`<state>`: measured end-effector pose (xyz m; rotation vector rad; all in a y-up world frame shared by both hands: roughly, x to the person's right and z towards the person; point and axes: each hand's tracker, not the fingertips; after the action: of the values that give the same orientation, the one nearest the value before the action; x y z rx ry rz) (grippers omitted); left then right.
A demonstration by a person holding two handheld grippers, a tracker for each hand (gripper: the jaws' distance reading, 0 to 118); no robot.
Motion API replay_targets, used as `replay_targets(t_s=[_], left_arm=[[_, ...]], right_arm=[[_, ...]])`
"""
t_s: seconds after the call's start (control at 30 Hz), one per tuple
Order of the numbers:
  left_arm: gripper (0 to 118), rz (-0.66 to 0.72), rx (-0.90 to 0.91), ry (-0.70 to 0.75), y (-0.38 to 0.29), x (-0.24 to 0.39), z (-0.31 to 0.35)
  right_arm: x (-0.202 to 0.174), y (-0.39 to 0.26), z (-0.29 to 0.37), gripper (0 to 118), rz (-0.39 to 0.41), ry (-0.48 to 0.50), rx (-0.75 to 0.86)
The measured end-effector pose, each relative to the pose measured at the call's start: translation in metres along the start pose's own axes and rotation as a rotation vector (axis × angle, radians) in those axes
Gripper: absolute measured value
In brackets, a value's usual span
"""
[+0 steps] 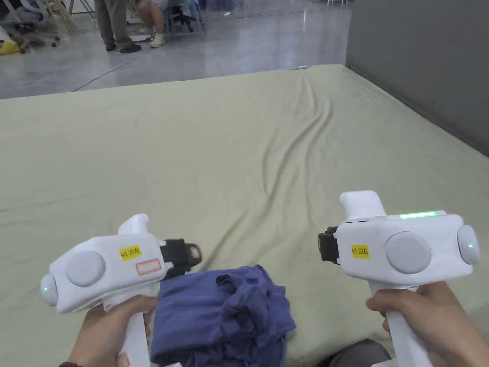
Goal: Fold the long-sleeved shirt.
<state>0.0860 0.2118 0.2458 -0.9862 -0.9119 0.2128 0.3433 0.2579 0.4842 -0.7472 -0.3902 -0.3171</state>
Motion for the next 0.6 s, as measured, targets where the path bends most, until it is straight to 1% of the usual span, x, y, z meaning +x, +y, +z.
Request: replay_targets(t_s=[0.03,0.07,0.1,0.13,0.17,0.27,0.3,0.37,0.4,0.43,0.47,0.53,0.6], left_arm=[[0,-0.067,0.015,0.117,-0.011,0.001,-0.004],[0,-0.125,-0.029,0.162,-0.021,0.001,-0.012],[0,-0.167,-0.088,0.140,-0.032,-0.001,-0.022],[0,-0.151,-0.138,0.110,-0.041,-0.003,-0.033],[0,-0.123,-0.127,0.097,-0.049,-0.004,-0.044],[0,-0.228,-0.064,0.121,-0.070,0.014,-0.074],[0,-0.249,-0.058,0.114,-0.075,0.024,-0.083],[0,-0.277,-0.059,0.054,-0.087,0.049,-0.103],[0,-0.276,-0.052,0.066,-0.093,0.061,-0.113],[0,-0.322,-0.043,0.051,-0.099,0.074,-0.122],[0,-0.349,-0.047,0.030,-0.107,0.086,-0.133],[0,-0.366,-0.084,0.048,-0.119,0.101,-0.154],[0,-0.342,-0.126,0.038,-0.127,0.107,-0.168]], right_arm=[[-0.001,-0.001,-0.001,0,0.003,0.005,-0.004],[-0.002,-0.002,-0.001,0,0.008,0.009,-0.007],[-0.003,-0.003,-0.002,0,0.013,0.010,-0.009],[-0.004,-0.004,-0.003,0,0.017,0.010,-0.012],[-0.003,-0.005,-0.004,0,0.018,0.010,-0.015],[-0.002,-0.012,-0.004,0,0.012,-0.003,-0.024],[-0.001,-0.014,-0.003,0,0.009,-0.008,-0.026],[0.005,-0.019,-0.002,0,-0.004,-0.012,-0.033],[0.007,-0.020,-0.001,0,-0.012,-0.016,-0.037],[0.010,-0.023,0.000,0,-0.018,-0.024,-0.040],[0.012,-0.024,0.001,0,-0.025,-0.032,-0.043],[0.017,-0.027,0.003,0,-0.040,-0.037,-0.047],[0.022,-0.030,0.004,0,-0.050,-0.044,-0.052]])
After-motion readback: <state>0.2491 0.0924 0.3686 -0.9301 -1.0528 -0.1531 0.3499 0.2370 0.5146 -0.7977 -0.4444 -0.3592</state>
